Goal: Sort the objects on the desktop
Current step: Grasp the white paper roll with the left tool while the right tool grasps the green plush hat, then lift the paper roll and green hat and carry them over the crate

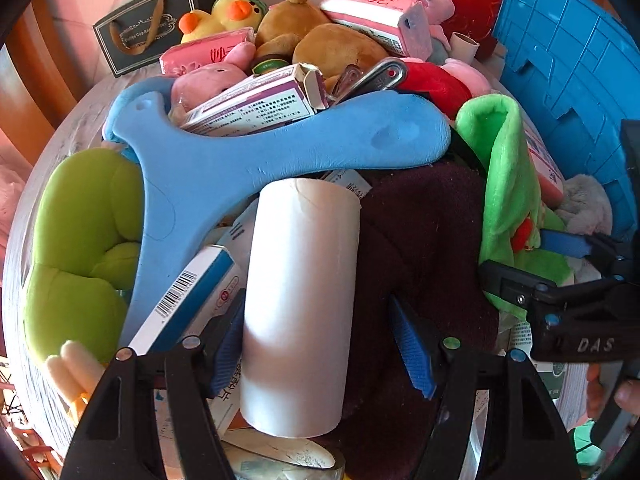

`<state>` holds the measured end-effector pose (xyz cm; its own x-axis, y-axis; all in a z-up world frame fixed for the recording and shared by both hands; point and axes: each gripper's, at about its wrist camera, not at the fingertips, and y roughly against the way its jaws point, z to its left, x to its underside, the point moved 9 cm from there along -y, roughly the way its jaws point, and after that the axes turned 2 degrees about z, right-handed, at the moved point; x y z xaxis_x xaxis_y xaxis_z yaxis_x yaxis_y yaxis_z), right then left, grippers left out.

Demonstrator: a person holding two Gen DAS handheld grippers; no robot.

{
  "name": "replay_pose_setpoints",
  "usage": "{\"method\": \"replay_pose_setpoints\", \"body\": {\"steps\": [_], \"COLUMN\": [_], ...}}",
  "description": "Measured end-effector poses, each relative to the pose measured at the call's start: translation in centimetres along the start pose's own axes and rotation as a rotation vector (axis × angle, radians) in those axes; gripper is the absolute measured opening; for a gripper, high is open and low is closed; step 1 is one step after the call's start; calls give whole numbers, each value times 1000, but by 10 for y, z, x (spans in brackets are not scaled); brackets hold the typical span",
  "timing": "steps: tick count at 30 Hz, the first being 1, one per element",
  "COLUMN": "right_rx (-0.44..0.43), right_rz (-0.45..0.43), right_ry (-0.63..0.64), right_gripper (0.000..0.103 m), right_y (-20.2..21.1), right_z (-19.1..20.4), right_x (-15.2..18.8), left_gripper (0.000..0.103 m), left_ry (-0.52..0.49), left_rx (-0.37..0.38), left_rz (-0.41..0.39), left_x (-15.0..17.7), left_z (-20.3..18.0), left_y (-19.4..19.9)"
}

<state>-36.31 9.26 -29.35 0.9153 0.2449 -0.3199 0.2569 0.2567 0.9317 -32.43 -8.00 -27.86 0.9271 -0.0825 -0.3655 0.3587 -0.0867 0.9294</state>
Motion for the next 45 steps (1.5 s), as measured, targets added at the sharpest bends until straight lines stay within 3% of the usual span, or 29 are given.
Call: {"method": "replay_pose_setpoints", "body": {"steps": [3,7,9,10,11,13,16,18,20,21,22,25,33,45], "right_rx": [-38,-14,41,71,74,36,11,-14,-8,6,22,54,48,118], "right_rz": [-9,-19,-81,-126,-159,-162,-111,-101,-83,-88,-97,-146,-326,-597], "right_ry": [-24,-28,5,31,40,24,0,-29,-34,-27,-18,8,74,151], "right_gripper": [103,103,88,68,59,58,68,68,48,43,28,13,10,10], "right_y": [-8,-6,9,20,28,29,8,2,3,6,10,24,104,247], "right_z": [-5,-5,-1,2,6,10,8,7,5,5,6,6,18,22], "right_x": [-1,-3,-9,-14,-19,-25,-29,-31,-31,-29,-28,-23,-35,-58], "left_gripper": [68,64,57,56,56,56,56,50,46,46,45,44,44,44], "left_ry": [-1,11,23,31,40,41,36,42,50,45,35,6,-34,-72], "left_rx": [11,34,45,54,61,60,52,60,80,74,64,32,14,57], "left_rz": [15,12,5,3,5,5,6,-1,-7,-20,-40,-107,-283,-422], "left_x": [0,0,1,1,2,2,3,3,3,2,2,-7,-39,-69], "left_z": [-3,-5,-3,-2,-1,-2,-2,-2,-3,-5,-5,-9,-29,-68], "left_y": [-5,-9,-9,-9,-9,-10,-11,-9,-5,1,9,35,108,177]}}
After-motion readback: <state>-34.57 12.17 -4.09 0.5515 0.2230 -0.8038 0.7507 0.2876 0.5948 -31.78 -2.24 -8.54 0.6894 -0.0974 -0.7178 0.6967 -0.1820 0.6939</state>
